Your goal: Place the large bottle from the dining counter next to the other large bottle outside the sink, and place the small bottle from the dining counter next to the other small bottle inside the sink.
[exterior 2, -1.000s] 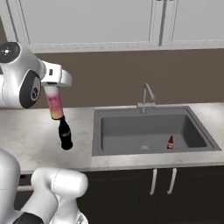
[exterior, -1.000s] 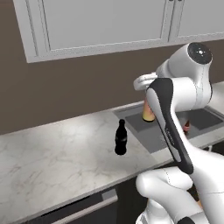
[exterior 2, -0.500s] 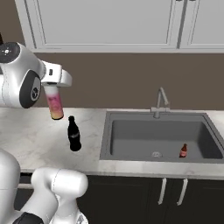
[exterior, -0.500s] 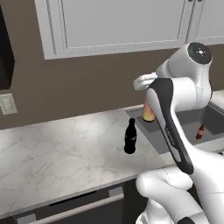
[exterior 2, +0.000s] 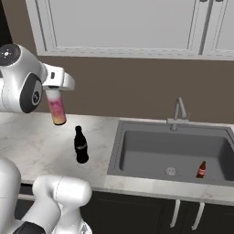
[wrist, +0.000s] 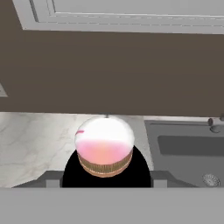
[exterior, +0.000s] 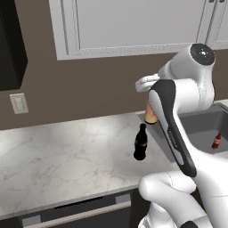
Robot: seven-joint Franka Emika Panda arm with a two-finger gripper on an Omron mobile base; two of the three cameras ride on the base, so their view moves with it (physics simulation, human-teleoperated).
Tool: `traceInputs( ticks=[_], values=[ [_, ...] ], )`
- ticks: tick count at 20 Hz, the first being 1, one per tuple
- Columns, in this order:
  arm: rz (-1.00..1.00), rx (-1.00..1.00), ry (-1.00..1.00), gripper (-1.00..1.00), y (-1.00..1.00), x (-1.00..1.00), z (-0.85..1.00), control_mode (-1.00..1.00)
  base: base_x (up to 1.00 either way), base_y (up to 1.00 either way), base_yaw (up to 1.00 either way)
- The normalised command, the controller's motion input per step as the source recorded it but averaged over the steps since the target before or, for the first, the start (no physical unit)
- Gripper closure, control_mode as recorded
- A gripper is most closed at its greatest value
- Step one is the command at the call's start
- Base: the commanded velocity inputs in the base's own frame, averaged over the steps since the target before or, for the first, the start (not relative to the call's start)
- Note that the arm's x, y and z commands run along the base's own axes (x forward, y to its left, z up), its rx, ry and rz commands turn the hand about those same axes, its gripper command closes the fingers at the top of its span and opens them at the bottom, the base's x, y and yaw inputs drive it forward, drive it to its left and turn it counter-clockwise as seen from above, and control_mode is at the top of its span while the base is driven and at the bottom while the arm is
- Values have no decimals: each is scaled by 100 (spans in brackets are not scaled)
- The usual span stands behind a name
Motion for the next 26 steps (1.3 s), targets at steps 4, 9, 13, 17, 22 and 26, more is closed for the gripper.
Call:
traceInputs(
  ticks=[4, 9, 13, 17, 22, 26],
  values=[
    [0, 0, 0, 100, 0, 0, 0, 100, 71, -17, 8],
    [2, 0, 0, 100, 0, 24, -16, -100, 26, -1, 2],
    [1, 0, 1, 100, -6, 2, -26, -100, 0, 0, 0],
    [0, 0, 2, 100, -2, -5, -20, -100, 0, 0, 0],
    [0, 0, 0, 100, -1, -20, -20, -100, 0, 0, 0],
    [0, 0, 0, 100, -18, -35, -17, -100, 0, 0, 0]
  ],
)
